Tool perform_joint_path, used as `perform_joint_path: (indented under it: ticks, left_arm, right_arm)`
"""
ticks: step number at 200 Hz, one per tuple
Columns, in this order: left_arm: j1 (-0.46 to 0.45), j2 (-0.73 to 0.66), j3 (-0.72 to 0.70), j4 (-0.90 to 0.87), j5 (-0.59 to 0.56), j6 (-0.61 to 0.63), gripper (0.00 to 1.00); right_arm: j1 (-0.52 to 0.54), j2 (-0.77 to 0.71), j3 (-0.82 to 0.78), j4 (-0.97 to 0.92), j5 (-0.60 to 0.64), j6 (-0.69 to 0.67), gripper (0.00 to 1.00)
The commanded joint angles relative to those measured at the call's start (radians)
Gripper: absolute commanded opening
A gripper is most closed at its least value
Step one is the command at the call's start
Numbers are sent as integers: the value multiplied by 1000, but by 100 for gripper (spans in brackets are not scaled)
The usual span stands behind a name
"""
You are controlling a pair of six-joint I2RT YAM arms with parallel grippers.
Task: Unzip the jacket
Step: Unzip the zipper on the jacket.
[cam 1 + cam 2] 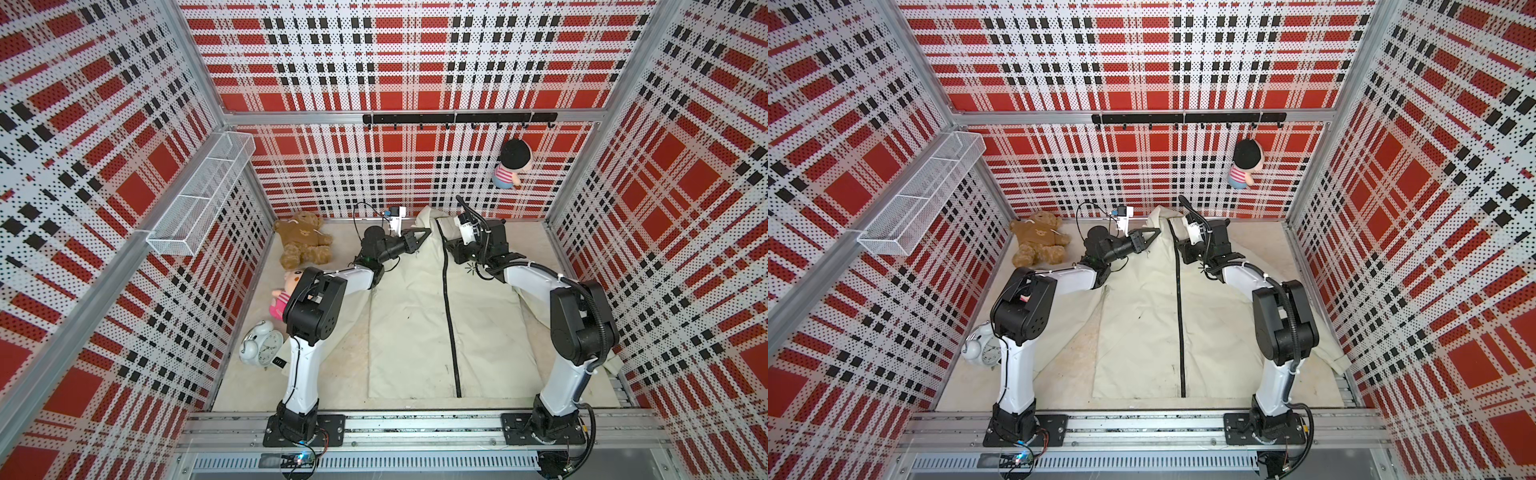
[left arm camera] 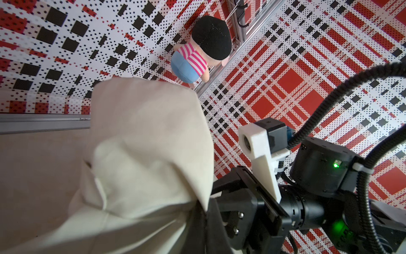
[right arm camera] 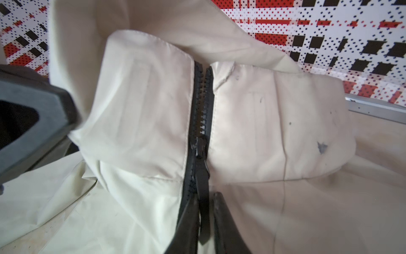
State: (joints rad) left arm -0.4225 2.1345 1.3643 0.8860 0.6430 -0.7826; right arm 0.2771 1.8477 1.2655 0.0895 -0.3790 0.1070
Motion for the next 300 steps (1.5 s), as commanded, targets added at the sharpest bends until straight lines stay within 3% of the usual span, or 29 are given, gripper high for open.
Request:
perform_joint_path:
  ticks: [1,79,105,118,130,132,134,164,183,198,222,239,276,289,300]
  left_arm:
    - [-7,-52,5,59,-61,-13,0]
    - [-2,-60,-18,97,-251,-102,0]
    - [12,-68,-25,99,-216,-84,0]
    - [31,-80,-28,92,-166,-60,53]
    - [50,-107,-31,73,-120,1,82]
    - [53,-113,-32,66,-120,18,94]
    - [56,-117,-33,56,-118,35,99]
    - [89,-160,13,-13,-21,339,98]
    - [123,-119,85,-3,83,390,98]
    - [144,-30,211,58,272,322,98]
    - [142,96,421,97,510,251,98]
    - [131,137,499,118,586,268,100]
    - [128,192,601,157,702,236,87]
    - [124,233,646,267,753,101,83]
    - [114,306,719,562,823,-185,82]
  right_arm:
    - [21,-23,-17,-32,63,-31,12]
    - [116,-44,-64,-64,407,-100,0]
    - [118,-72,-113,-16,490,-91,0]
    - [118,-95,-133,20,513,-107,0]
    - [118,-123,-158,70,516,-137,0]
    - [118,-127,-164,82,514,-147,0]
    - [118,-132,-170,93,511,-155,0]
    - [118,-197,-289,320,462,-304,0]
    - [123,-231,-422,556,378,-473,0]
    - [126,-246,-530,778,326,-555,0]
    - [125,-238,-517,766,299,-579,0]
    - [129,-244,-549,844,278,-581,0]
    - [129,-268,-570,883,251,-582,0]
    - [130,-278,-565,857,224,-592,0]
    - [129,-285,-562,843,212,-596,0]
